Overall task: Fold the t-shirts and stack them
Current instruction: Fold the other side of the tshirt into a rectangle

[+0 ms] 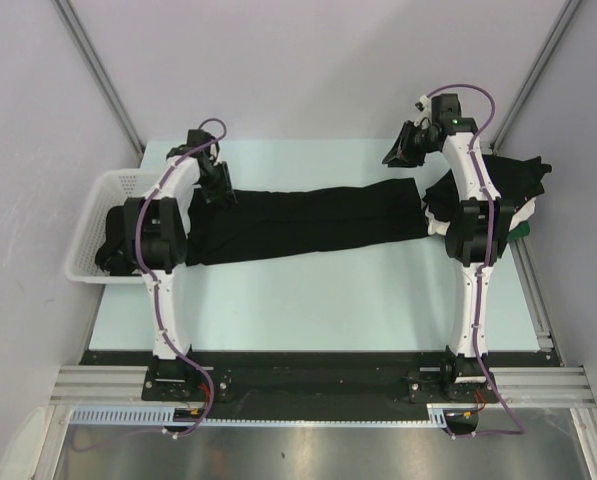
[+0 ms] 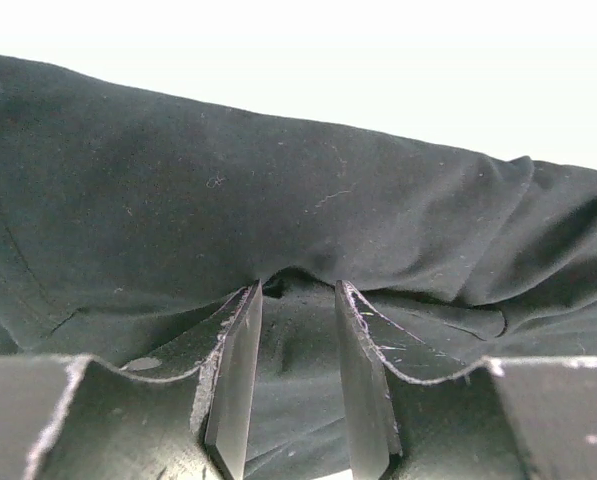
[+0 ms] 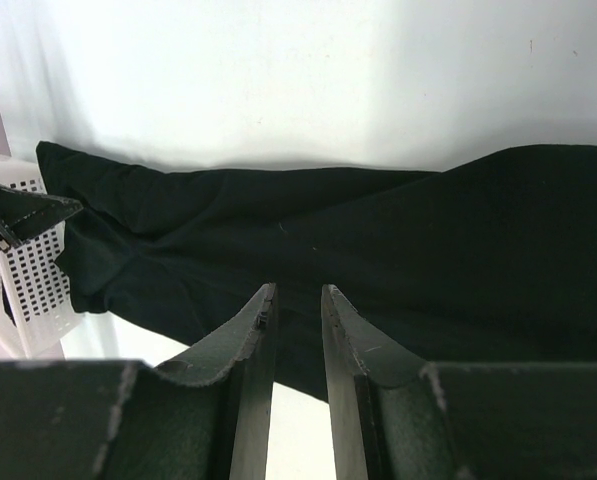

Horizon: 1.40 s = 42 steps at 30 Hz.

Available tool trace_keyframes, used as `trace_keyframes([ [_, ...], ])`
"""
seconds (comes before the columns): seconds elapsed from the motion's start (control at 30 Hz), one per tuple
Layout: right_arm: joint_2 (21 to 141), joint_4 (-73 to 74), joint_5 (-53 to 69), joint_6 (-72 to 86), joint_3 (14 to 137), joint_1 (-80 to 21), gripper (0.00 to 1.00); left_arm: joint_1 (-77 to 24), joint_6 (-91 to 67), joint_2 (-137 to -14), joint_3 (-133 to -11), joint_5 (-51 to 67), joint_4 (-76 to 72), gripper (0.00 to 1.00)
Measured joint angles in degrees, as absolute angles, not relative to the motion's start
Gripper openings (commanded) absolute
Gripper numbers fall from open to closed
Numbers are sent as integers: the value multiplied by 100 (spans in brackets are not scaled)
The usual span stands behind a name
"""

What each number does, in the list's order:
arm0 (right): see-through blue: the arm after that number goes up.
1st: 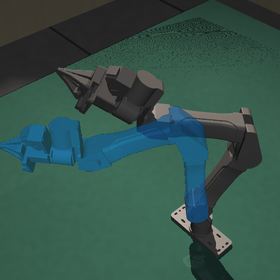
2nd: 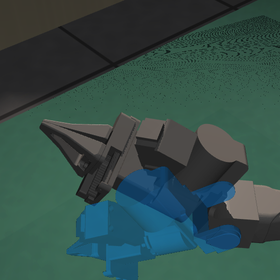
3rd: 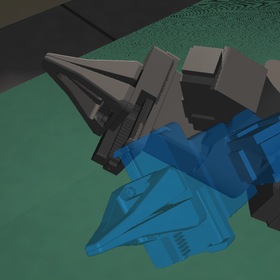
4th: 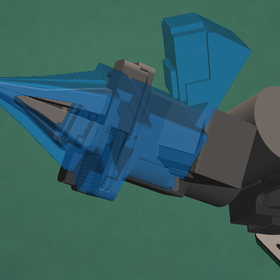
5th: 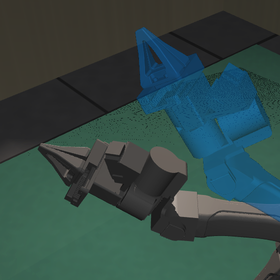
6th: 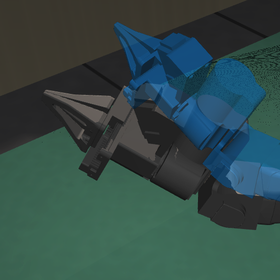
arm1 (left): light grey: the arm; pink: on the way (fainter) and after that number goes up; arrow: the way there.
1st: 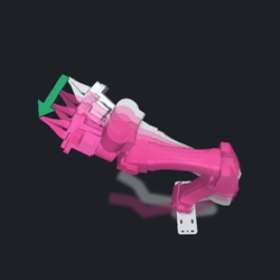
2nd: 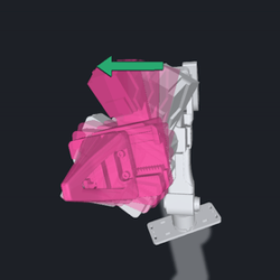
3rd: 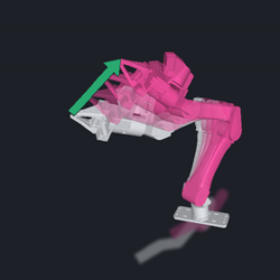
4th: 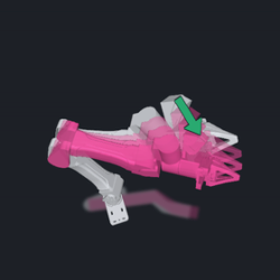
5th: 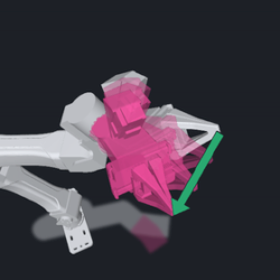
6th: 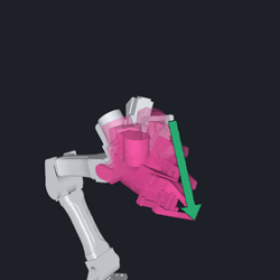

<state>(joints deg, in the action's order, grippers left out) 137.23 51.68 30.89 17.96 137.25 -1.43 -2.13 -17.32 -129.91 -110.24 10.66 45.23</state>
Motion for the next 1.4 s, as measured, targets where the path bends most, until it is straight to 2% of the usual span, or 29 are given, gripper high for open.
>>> trace_keyframes([
  [0.33, 13723, 5192, 3085, 1796, 13714, -169, 29, -215, -1640, -13050, -11032, 1085, 4678, 38],
  [0.57, 13723, 5194, 3085, 1791, 13712, -183, 28, -246, -1638, -13065, -11030, 1111, 4681, 30],
  [0.9, 13723, 5205, 3068, 1774, 13710, -189, 27, -263, -1592, -13137, -11030, 1114, 4576, 0],
  [1.4, 13723, 5157, 3068, 1855, 13688, -296, 25, -386, -1573, -12801, -10895, 1319, 4696, 0],
])
